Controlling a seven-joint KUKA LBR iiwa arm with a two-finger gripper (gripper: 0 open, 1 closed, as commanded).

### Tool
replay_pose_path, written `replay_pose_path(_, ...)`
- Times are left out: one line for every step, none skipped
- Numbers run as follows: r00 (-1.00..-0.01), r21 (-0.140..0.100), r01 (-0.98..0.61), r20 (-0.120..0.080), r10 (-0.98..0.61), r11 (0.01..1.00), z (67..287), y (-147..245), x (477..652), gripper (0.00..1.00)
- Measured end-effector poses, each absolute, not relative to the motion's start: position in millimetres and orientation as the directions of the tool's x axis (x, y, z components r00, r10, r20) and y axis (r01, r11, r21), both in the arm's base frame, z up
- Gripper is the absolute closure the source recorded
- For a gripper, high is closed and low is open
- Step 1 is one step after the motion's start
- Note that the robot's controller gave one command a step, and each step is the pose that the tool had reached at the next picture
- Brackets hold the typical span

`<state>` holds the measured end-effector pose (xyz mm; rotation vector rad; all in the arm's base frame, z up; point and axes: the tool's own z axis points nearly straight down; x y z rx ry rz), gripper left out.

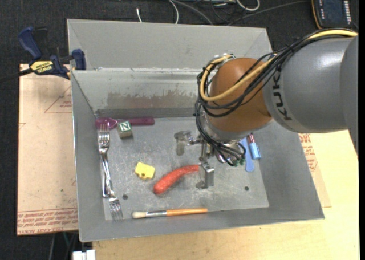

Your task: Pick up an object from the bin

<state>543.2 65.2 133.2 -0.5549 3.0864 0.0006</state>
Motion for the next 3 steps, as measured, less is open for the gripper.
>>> replay_pose_path(-0.87,0.008,-0.494,0.006,-0.494,0.87,99.2,87.3,530.1,0.0)
replay_pose_path(-0.67,-0.002,-0.742,-0.006,-0.742,0.67,69.9,95.2,535.6,0.0)
replay_pose_path(-0.684,0.009,-0.73,0.001,-0.73,0.684,70.6,97.0,528.9,1.0)
